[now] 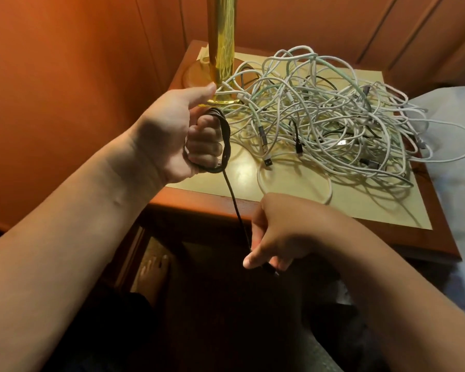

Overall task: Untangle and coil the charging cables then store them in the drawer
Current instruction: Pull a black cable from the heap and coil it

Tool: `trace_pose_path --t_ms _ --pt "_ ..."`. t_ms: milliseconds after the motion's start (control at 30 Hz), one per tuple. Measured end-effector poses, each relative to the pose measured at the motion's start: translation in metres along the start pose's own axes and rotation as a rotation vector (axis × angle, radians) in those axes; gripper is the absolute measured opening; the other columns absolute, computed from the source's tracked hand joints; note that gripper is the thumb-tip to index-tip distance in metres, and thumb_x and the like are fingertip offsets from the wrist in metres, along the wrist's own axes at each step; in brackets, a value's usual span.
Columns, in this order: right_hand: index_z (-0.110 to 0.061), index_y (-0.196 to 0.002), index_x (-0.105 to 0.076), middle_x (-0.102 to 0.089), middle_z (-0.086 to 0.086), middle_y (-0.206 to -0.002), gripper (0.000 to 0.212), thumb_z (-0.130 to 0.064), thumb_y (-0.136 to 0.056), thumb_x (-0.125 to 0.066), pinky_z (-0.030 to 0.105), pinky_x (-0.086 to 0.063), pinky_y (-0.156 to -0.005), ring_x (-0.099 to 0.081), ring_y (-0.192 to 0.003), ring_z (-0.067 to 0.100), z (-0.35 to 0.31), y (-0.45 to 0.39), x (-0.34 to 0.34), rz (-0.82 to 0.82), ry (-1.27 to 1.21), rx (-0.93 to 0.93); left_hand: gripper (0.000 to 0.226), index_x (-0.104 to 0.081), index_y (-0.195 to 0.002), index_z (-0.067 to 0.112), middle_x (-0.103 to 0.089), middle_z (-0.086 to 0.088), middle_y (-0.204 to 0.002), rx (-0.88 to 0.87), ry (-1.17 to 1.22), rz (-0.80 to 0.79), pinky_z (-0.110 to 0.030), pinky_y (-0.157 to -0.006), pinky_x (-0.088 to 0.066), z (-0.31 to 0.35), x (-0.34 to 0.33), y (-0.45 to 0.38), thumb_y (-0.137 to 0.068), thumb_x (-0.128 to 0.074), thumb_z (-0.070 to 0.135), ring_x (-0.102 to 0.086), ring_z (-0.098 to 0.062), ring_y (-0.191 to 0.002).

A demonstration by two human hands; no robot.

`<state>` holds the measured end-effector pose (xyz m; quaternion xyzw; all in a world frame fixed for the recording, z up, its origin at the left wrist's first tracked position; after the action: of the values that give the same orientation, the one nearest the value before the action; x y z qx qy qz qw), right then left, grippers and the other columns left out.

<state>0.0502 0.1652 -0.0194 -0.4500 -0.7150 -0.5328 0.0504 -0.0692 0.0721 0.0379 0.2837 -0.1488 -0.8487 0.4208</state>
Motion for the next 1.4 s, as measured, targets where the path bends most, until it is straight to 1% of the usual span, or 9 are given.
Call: trace_pose_path --t_ms 167,400,567,700,833,1000,1100,1233,1400 --pt "-0.008 -0.096 -0.078 -0.08 0.004 -0.082 0.031 -0.037 -0.088 -0.082 0.036 -0.064 -0.085 -0.078 -0.075 0.014 -0.006 -0.006 -0.013 -0.021 0.14 -0.018 0.053 -0.03 -0.062 0.022 -0.014 0.005 -0.061 -0.017 -0.05 0.014 -0.024 -0.051 -0.007 -0.002 0.001 0.002 -0.103 -0.041 0.052 -0.007 -0.013 -0.058" --pt "-0.012 -0.09 -0.077 -0.078 0.001 -0.073 0.03 -0.039 -0.083 -0.086 0.031 -0.064 -0.077 -0.076 -0.068 0.011 -0.01 -0.01 -0.014 0.018 0.218 0.039 0.054 -0.028 -0.058 0.023 -0.016 0.006 -0.057 -0.066 0.006 0.017 -0.026 -0.048 -0.007 -0.007 0.003 -0.007 -0.104 -0.043 0.047 -0.013 -0.011 -0.046" --pt "-0.02 -0.088 -0.079 -0.078 -0.001 -0.072 0.043 -0.06 -0.074 -0.085 0.029 -0.061 -0.071 -0.076 -0.067 0.01 -0.009 0.002 -0.002 -0.002 -0.021 0.113 0.06 -0.028 -0.051 0.024 -0.022 0.006 -0.049 -0.099 -0.061 -0.053 -0.025 -0.041 -0.013 -0.005 -0.008 -0.011 -0.106 -0.039 0.042 -0.016 -0.011 -0.043" --pt "-0.023 -0.088 -0.078 -0.077 -0.005 -0.077 0.051 -0.07 -0.067 -0.083 0.034 -0.062 -0.061 -0.073 -0.065 0.009 -0.004 0.014 0.041 0.316 -0.203 0.224 0.057 -0.025 -0.055 0.023 -0.022 0.006 -0.048 -0.116 -0.119 -0.08 -0.027 -0.044 -0.01 -0.005 -0.018 -0.009 -0.107 -0.037 0.043 -0.013 -0.013 -0.045" --pt "-0.016 -0.094 -0.067 -0.071 -0.001 -0.084 0.023 -0.032 -0.088 -0.082 0.034 -0.054 -0.048 -0.067 -0.064 0.021 -0.009 0.02 0.063 0.507 -0.7 0.459 0.048 -0.041 -0.066 0.021 -0.031 0.004 -0.051 -0.159 -0.261 0.023 -0.026 -0.048 -0.023 -0.009 -0.027 -0.006 -0.105 -0.044 0.049 -0.025 -0.014 -0.049" --pt "-0.025 -0.082 -0.066 -0.07 -0.006 -0.079 0.017 -0.028 -0.089 -0.082 0.041 -0.055 -0.053 -0.066 -0.064 0.028 -0.013 0.022 0.066 0.647 -0.499 0.524 0.051 -0.054 -0.082 0.016 -0.046 0.001 -0.057 -0.258 -0.552 0.108 -0.03 -0.054 -0.037 -0.006 -0.027 -0.009 -0.106 -0.037 0.058 -0.045 -0.015 -0.054" --pt "-0.024 -0.08 -0.066 -0.067 -0.011 -0.074 0.02 -0.015 -0.088 -0.082 0.03 -0.048 -0.045 -0.059 -0.06 0.018 -0.012 0.018 0.063 0.596 -0.613 0.554 0.054 -0.057 -0.087 0.017 -0.044 0.006 -0.047 -0.244 -0.568 0.127 -0.022 -0.045 -0.035 -0.007 -0.026 -0.011 -0.107 -0.03 0.059 -0.041 -0.009 -0.041" --pt "-0.009 -0.087 -0.063 -0.068 0.003 -0.078 0.015 0.006 -0.088 -0.064 0.02 -0.034 -0.036 -0.046 -0.043 0.015 -0.018 0.004 0.051 0.293 -1.041 0.55 0.053 -0.059 -0.085 0.017 -0.05 0.005 -0.046 -0.217 -0.48 0.142 -0.018 -0.038 -0.036 -0.007 -0.025 -0.011 -0.106 -0.032 0.059 -0.046 -0.008 -0.038" --pt "-0.017 -0.097 -0.058 -0.061 0.007 -0.078 0.027 -0.009 -0.072 -0.054 0.021 -0.035 -0.041 -0.049 -0.046 0.017 -0.029 0.011 0.044 0.09 -1.246 0.586 0.049 -0.066 -0.088 0.019 -0.061 -0.002 -0.06 -0.251 -0.52 0.194 -0.025 -0.048 -0.043 -0.003 -0.023 -0.009 -0.106 -0.039 0.057 -0.053 -0.014 -0.047"
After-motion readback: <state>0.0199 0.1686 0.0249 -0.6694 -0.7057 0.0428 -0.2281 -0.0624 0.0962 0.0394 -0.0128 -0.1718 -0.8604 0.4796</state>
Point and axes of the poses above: each hand's wrist, its own y-axis away from the middle knuckle, its own x-axis out of the back of the hand, z = x × y, the point moved 8 cm from there along -y, towards the middle knuckle
